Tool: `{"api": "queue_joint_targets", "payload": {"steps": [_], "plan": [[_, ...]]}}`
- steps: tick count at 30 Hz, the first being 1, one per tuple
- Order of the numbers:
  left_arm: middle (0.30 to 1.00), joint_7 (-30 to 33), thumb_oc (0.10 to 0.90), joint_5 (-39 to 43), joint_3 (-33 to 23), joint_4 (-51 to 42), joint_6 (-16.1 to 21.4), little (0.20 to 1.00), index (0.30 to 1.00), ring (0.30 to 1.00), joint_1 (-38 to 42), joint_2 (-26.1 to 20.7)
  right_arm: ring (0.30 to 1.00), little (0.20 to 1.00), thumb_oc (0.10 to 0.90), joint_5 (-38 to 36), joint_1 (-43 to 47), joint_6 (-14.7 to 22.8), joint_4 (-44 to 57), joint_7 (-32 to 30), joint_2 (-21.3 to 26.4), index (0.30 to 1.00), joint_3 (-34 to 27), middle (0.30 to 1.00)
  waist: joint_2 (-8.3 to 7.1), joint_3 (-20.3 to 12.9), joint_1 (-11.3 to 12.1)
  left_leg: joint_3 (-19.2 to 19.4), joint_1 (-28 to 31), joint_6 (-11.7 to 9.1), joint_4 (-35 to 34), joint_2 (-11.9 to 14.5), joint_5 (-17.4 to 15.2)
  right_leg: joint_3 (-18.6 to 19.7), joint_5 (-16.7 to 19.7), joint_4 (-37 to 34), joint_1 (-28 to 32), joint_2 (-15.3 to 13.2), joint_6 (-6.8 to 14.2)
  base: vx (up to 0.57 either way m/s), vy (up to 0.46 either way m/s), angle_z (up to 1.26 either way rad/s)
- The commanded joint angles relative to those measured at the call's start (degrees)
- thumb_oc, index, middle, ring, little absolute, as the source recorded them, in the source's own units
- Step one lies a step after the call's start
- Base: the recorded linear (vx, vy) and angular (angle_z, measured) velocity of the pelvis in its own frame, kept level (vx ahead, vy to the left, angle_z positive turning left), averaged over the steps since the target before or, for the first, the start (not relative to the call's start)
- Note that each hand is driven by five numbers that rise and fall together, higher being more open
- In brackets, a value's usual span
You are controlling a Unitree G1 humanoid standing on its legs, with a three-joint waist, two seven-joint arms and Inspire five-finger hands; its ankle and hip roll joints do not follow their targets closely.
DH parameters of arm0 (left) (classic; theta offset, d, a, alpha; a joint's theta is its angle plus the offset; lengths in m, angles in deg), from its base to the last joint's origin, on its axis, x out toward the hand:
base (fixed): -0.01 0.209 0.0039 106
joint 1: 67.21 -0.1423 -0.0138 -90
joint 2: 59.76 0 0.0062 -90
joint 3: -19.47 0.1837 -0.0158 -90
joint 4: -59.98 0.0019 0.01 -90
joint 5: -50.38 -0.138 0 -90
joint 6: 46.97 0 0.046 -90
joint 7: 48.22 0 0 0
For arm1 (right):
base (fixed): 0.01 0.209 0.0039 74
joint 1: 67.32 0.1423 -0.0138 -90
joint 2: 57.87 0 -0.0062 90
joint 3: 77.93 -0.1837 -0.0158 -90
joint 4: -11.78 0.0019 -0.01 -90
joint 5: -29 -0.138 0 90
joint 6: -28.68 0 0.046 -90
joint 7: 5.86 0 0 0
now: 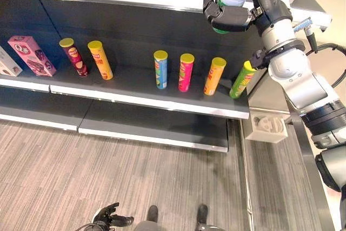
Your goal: Put the goods on the table back onto the shelves and tidy them up.
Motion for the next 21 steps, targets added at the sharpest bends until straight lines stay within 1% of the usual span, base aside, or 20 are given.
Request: {"api": "queue_joint_targets", "payload": {"steps": [1,5,9,11,15,16,17,21], "plan": [[0.900,1.0,0.800,3.6,3.1,0.4,1.8,0.900,0.900,0.900,-0.3,-3.7,0.300,0.300,0.400,-3.0,13.5,2.5,-2.1,-3.8,2.8,0.300,0.0,0.300,-3.30,-4.4,3.0,0.6,0.2,0.7,-0.5,-5.7,-3.7,-2.2,-2.5,1.0,0.8,-2.1,2.7,0.17,-0.115,0.55],[0.900,1.0,0.800,4.0,3.9,0.6,1.5,0.900,0.900,0.900,-0.9,-2.7,0.300,0.300,0.400,-3.8,14.6,2.5,-4.7,-4.7,2.2,0.300,-0.6,0.300,-3.56,-5.4,3.1,-0.8,0.2,-0.1,-0.5,-4.8,-3.7,-4.3,-3.8,1.0,1.8,-1.8,2.4,0.13,-0.095,0.34],[0.900,1.0,0.800,4.0,3.9,0.6,1.5,0.900,0.900,0.900,-0.9,-2.7,0.300,0.300,0.400,-3.8,14.6,2.5,-4.7,-4.7,2.2,0.300,-0.6,0.300,-3.56,-5.4,3.1,-0.8,0.2,-0.1,-0.5,-4.8,-3.7,-4.3,-3.8,1.0,1.8,-1.8,2.4,0.03,-0.033,0.18],[0.900,1.5,0.800,4.9,4.9,0.3,1.5,0.900,0.900,0.900,-0.8,-2.7,0.300,0.300,0.400,-4.5,17.4,2.3,-12.0,-5.7,1.7,0.300,0.3,0.300,-4.45,-5.6,4.8,-3.4,-0.2,-1.0,-0.5,-4.3,-3.6,-8.2,-5.4,1.0,3.7,-2.0,2.0,0.13,-0.186,0.13],[0.900,1.7,0.800,4.9,4.9,0.5,1.6,0.900,0.900,0.900,-1.0,-3.1,0.300,0.300,0.400,-3.9,18.6,2.0,-16.1,-5.8,2.6,0.300,1.5,0.300,-4.54,-5.8,5.7,-5.3,-0.7,-1.4,-0.5,-4.5,-3.3,-10.7,-6.0,1.0,4.6,-2.4,1.9,0.05,-0.069,0.75],[0.900,1.8,0.800,4.9,4.9,1.0,1.6,0.900,0.900,0.900,-1.2,-3.2,0.300,0.300,0.400,-3.8,19.5,1.9,-18.7,-6.2,2.9,0.300,2.0,0.300,-4.58,-5.9,6.3,-6.0,-0.9,-1.6,-0.5,-4.5,-3.2,-11.5,-6.2,1.0,4.9,-2.5,1.9,0.03,-0.043,0.43],[0.900,1.8,0.800,4.9,4.9,1.0,1.6,0.900,0.900,0.900,-1.1,-3.2,0.300,0.300,0.400,-3.9,19.6,1.9,-18.8,-6.2,2.9,0.300,2.1,0.300,-4.54,-5.9,6.1,-6.1,-0.9,-1.6,-0.5,-4.6,-3.2,-11.7,-6.3,1.0,4.9,-2.5,1.9,0.04,-0.046,0.43],[0.900,2.2,0.800,4.7,5.0,2.1,1.7,0.900,0.900,0.900,-1.0,-3.3,0.300,0.300,0.400,-4.4,22.1,1.9,-24.9,-6.9,3.8,0.300,3.4,0.300,-4.71,-5.9,7.3,-7.3,-1.6,-2.1,-0.5,-4.7,-2.7,-13.8,-6.7,1.0,5.4,-2.9,1.9,0.01,-0.044,0.35]]}}
